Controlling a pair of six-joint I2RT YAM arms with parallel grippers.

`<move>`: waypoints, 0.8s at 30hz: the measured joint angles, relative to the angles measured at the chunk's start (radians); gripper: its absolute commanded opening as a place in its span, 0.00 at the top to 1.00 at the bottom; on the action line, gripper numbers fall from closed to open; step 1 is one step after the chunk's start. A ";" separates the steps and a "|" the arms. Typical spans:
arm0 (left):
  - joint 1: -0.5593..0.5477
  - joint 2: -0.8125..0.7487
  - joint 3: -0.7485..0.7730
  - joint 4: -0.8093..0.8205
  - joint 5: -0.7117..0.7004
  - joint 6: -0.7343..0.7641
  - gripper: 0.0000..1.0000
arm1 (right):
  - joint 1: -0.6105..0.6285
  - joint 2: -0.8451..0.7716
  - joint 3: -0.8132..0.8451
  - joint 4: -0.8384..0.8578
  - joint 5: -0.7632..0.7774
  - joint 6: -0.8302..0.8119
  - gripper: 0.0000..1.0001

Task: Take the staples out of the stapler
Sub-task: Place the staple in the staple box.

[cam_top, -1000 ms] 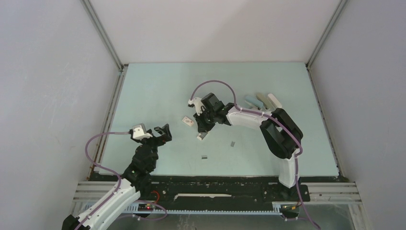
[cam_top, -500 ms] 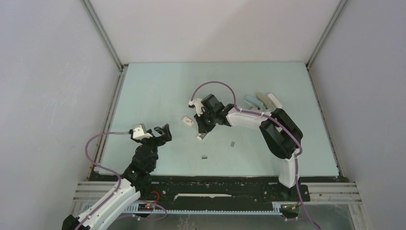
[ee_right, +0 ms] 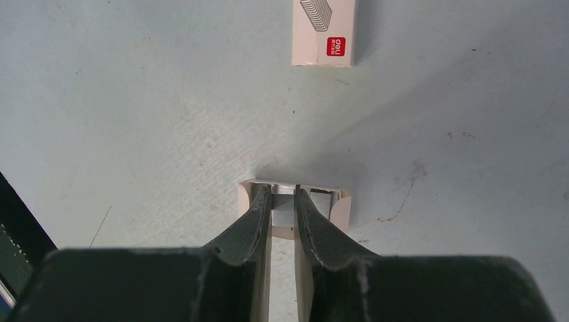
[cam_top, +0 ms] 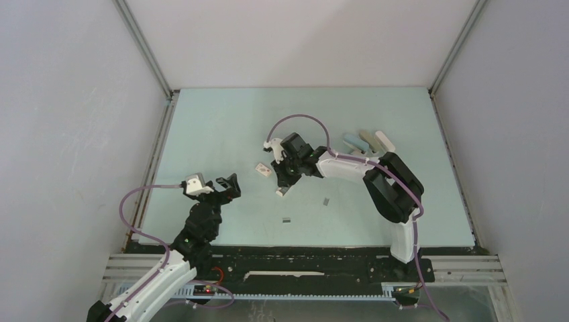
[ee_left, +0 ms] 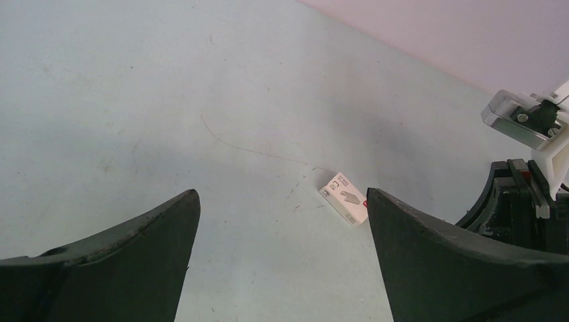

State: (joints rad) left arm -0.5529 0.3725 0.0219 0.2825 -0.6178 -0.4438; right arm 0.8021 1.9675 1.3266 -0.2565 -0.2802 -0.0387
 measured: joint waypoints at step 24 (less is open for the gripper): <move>0.000 -0.003 0.000 0.000 0.000 0.000 0.00 | 0.006 0.000 -0.015 0.007 0.017 0.001 0.82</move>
State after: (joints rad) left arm -0.5529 0.3698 0.0219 0.2825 -0.6178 -0.4442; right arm 0.8078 1.9675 1.3117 -0.2493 -0.2630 -0.0380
